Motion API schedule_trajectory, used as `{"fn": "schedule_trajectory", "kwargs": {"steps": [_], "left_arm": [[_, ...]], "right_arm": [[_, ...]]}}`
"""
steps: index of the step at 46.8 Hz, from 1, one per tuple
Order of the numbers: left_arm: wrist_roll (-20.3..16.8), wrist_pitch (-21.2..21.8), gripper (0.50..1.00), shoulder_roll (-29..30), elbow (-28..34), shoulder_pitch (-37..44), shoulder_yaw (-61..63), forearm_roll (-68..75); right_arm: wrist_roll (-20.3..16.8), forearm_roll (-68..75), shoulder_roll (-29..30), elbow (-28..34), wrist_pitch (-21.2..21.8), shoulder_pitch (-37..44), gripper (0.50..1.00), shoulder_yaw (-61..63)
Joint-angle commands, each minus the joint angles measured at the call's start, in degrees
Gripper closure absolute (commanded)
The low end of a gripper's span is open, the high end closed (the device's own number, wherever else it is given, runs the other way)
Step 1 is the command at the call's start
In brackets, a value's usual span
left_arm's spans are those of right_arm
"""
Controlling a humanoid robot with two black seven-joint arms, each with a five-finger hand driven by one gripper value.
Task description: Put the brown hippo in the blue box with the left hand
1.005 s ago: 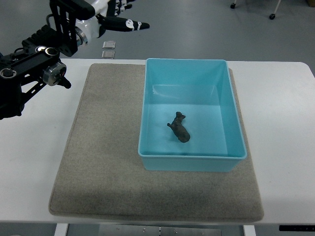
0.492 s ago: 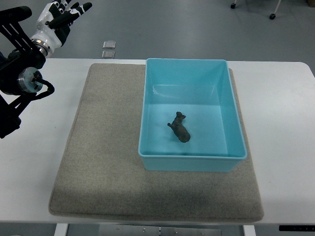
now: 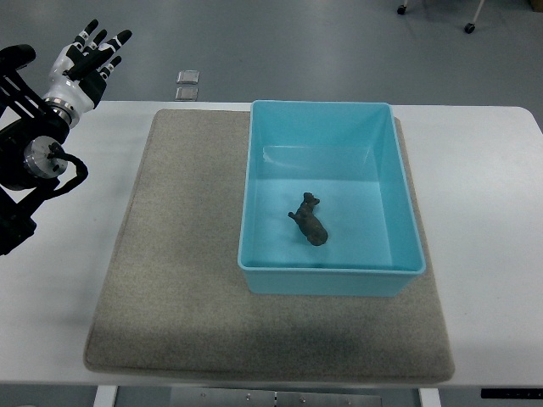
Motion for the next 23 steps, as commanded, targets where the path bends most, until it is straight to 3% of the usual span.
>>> {"fn": "schedule_trajectory", "kwargs": {"steps": [1,23], "left_arm": [[-0.2,-0.5,0.504,-0.1,0.0,0.9,0.0,0.0],[-3.9,-0.5,0.504,0.0,0.0,2.9,-0.3,0.1]], "right_arm": [[0.0,0.0,0.0,0.0,0.0,0.0,0.564,0.0],[0.0,0.0,0.0,0.0,0.0,0.0,0.564,0.0]]}}
